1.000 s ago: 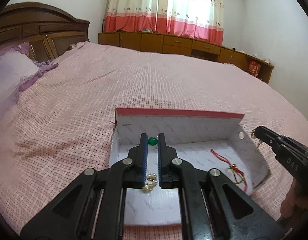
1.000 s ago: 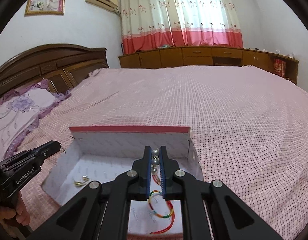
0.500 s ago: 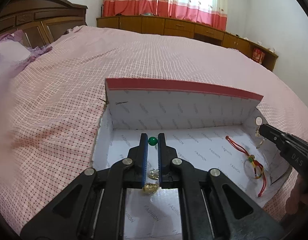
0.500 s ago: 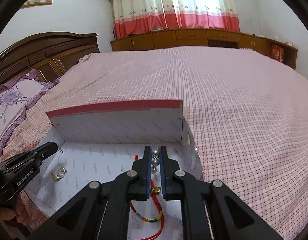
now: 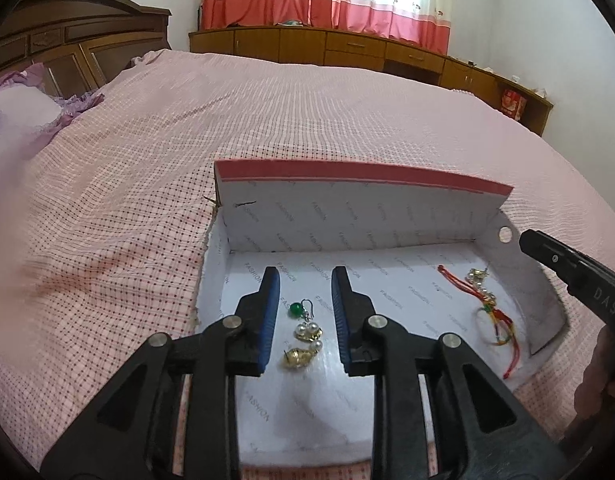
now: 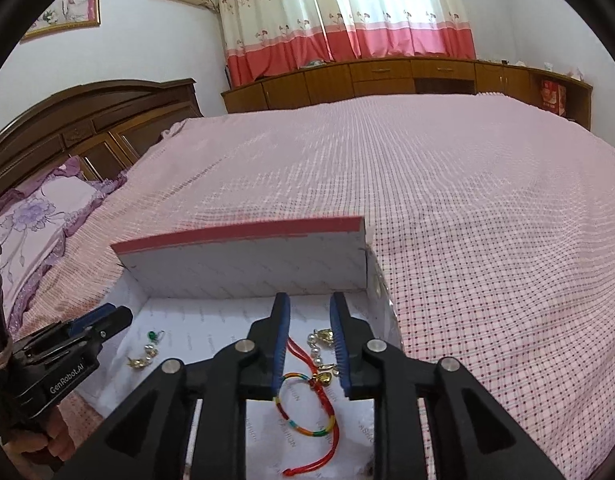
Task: Organize jewelry
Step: 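Open both grippers to release the items in the box and withdraw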
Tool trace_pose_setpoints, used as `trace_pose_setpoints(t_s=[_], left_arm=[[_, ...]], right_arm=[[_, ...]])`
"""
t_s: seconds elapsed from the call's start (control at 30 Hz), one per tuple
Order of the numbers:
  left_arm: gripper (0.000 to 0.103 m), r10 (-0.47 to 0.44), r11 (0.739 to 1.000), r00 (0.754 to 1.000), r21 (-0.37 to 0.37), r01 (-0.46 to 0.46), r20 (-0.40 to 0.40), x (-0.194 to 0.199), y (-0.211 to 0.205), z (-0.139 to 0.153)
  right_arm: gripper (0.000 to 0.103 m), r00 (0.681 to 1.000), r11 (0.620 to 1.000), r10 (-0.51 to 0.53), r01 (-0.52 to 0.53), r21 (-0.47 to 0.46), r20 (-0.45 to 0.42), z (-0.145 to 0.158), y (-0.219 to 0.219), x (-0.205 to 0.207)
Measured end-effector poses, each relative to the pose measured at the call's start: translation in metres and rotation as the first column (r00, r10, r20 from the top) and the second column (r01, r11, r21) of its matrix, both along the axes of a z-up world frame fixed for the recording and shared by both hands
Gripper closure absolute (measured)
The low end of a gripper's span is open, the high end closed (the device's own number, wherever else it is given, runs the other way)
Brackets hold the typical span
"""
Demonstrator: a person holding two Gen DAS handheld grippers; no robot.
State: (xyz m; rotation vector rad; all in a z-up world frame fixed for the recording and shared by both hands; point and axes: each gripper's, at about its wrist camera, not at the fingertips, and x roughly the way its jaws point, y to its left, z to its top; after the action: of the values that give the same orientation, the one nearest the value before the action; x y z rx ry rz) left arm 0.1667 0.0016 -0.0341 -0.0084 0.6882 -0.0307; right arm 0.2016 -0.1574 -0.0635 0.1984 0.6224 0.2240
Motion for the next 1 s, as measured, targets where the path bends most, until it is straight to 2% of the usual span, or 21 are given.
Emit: trace_pose_setpoints(t_s=[0.47,0.73,1.0], left_arm=[[0.084,-0.035,0.999,0.998,-0.015,0.036,0.042,-0.053,0.007,0.044],[0.084,-0.054,0.998,0.997,-0.011,0.054,0.049,-0.08,0.004,0.054],[0.084,-0.064,0.998,0.998,-0.01,0.064,0.021,-0.105,0.005,0.051]], right_arm=[[0.073,0.998,0.999,0.007,-0.009,0.041,0.069,0.052,-0.011,-0.06],[0.073,0.995,0.999,0.016,-0.021,0.047,0.103,0.071,-0.014,-0.099],[0.073,0.994,0.998,0.028,-0.033,0.045,0.108,0.078,-0.014,-0.133]])
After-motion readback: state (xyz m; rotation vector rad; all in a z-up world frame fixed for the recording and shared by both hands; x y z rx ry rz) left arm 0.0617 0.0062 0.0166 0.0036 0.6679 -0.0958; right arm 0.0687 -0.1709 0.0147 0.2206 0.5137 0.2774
